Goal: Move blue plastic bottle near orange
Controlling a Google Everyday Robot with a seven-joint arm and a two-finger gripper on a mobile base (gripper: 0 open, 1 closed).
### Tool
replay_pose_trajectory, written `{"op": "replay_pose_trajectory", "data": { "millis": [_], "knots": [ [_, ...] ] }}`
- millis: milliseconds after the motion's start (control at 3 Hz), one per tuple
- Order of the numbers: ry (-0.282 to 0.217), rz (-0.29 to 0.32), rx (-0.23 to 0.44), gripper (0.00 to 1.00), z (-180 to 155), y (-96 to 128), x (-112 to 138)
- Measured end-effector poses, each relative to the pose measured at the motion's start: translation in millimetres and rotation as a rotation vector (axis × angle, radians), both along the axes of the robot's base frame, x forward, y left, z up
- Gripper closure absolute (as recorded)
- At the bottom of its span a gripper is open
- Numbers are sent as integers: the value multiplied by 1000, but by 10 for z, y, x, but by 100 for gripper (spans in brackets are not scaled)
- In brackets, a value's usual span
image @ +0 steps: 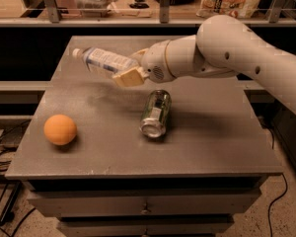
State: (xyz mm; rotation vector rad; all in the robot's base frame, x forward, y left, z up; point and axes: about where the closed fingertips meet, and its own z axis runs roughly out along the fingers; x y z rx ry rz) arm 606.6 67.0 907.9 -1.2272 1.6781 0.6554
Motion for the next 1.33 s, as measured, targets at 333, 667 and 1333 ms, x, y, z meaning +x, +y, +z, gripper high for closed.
{"op": "replay_pose_trajectory", "data": {
  "millis": [333, 667, 1333],
  "knots": [
    [44, 65, -3, 86, -214, 178, -199],
    [102, 123, -6, 54, -458, 348, -418],
    [131, 178, -14, 7, -575, 452, -662]
  ]
}}
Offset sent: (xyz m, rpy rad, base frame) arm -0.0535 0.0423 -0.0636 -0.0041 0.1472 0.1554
